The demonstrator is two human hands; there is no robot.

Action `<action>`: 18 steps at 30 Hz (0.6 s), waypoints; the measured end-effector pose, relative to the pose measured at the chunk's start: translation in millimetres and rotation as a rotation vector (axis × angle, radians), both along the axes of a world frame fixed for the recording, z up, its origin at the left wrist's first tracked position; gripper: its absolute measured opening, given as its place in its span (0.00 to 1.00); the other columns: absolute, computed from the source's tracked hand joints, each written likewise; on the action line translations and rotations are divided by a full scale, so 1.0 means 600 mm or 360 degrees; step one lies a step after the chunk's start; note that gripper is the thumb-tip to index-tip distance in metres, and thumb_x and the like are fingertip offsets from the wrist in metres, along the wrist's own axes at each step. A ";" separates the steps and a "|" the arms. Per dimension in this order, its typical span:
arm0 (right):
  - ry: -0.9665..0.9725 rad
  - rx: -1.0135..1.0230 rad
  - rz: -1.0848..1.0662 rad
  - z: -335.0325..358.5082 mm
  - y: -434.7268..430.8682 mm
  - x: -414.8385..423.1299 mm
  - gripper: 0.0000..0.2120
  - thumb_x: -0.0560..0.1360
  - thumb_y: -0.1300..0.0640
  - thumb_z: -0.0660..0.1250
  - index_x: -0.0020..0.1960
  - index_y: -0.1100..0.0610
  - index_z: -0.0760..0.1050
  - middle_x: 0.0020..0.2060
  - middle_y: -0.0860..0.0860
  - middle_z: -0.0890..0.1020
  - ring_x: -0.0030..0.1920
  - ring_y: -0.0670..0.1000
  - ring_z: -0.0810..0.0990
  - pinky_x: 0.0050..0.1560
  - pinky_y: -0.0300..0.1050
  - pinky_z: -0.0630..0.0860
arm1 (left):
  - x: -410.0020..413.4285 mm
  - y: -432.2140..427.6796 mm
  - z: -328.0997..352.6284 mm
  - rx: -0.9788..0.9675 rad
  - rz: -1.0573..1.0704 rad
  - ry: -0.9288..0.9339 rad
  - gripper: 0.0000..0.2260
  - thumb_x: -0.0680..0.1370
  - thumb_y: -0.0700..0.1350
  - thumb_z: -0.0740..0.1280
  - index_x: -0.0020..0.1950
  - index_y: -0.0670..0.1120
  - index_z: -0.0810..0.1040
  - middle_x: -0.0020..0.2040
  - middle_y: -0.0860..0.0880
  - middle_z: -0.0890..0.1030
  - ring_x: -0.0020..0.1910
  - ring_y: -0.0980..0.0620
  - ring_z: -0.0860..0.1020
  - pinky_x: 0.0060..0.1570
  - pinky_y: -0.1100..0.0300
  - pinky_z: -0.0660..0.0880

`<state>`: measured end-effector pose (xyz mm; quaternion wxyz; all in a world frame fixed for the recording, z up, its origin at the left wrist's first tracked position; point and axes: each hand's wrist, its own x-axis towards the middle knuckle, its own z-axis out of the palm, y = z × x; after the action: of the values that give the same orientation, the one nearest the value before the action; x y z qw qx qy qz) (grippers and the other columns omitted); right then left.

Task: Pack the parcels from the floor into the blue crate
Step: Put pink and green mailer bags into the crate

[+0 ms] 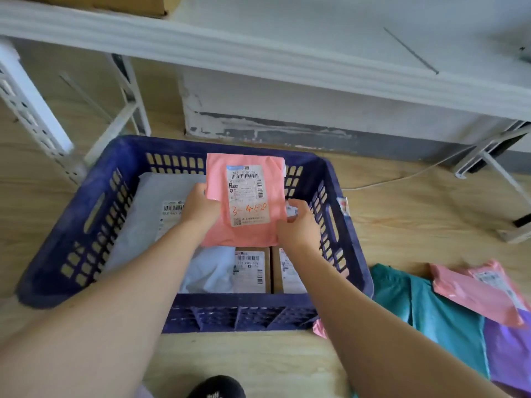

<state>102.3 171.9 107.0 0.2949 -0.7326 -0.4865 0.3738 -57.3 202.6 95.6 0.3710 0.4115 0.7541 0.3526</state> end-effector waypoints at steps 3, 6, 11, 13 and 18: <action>0.0013 -0.0063 0.0009 -0.018 0.012 -0.014 0.24 0.73 0.63 0.58 0.67 0.48 0.66 0.39 0.46 0.77 0.35 0.48 0.77 0.27 0.38 0.70 | -0.017 0.008 -0.022 -0.0052 -0.0014 0.0029 0.16 0.76 0.36 0.59 0.63 0.42 0.71 0.57 0.43 0.78 0.54 0.42 0.76 0.47 0.55 0.70; -0.0024 -0.0131 -0.0041 -0.035 0.024 -0.022 0.22 0.74 0.63 0.58 0.66 0.49 0.67 0.36 0.46 0.76 0.34 0.48 0.77 0.26 0.38 0.71 | -0.022 0.020 -0.031 -0.0100 -0.0101 0.0074 0.16 0.76 0.37 0.59 0.65 0.43 0.70 0.57 0.45 0.77 0.51 0.45 0.74 0.46 0.57 0.67; -0.0161 -0.0136 -0.0261 -0.054 0.037 -0.005 0.22 0.74 0.63 0.56 0.65 0.49 0.69 0.49 0.52 0.81 0.44 0.54 0.81 0.37 0.47 0.80 | 0.008 0.032 -0.046 -0.0176 -0.0378 0.0061 0.14 0.78 0.38 0.59 0.63 0.44 0.71 0.52 0.47 0.77 0.50 0.46 0.74 0.46 0.57 0.69; -0.0226 -0.0128 -0.0325 -0.059 0.040 0.011 0.24 0.72 0.66 0.55 0.65 0.50 0.69 0.51 0.52 0.80 0.48 0.56 0.80 0.45 0.52 0.81 | 0.023 0.038 -0.057 -0.0250 -0.0471 0.0136 0.17 0.78 0.39 0.59 0.68 0.44 0.67 0.58 0.45 0.77 0.52 0.45 0.76 0.49 0.55 0.72; -0.0360 -0.0153 -0.0428 -0.078 0.048 0.041 0.24 0.71 0.65 0.58 0.65 0.52 0.69 0.55 0.54 0.78 0.49 0.57 0.80 0.50 0.53 0.80 | 0.064 0.043 -0.076 -0.0361 -0.0734 0.0234 0.26 0.77 0.37 0.57 0.74 0.50 0.58 0.61 0.43 0.75 0.56 0.43 0.76 0.51 0.50 0.77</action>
<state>127.1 200.8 60.2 0.2504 -0.8416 -0.3957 0.2691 -18.8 228.3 50.1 0.4295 0.5527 0.7001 0.1412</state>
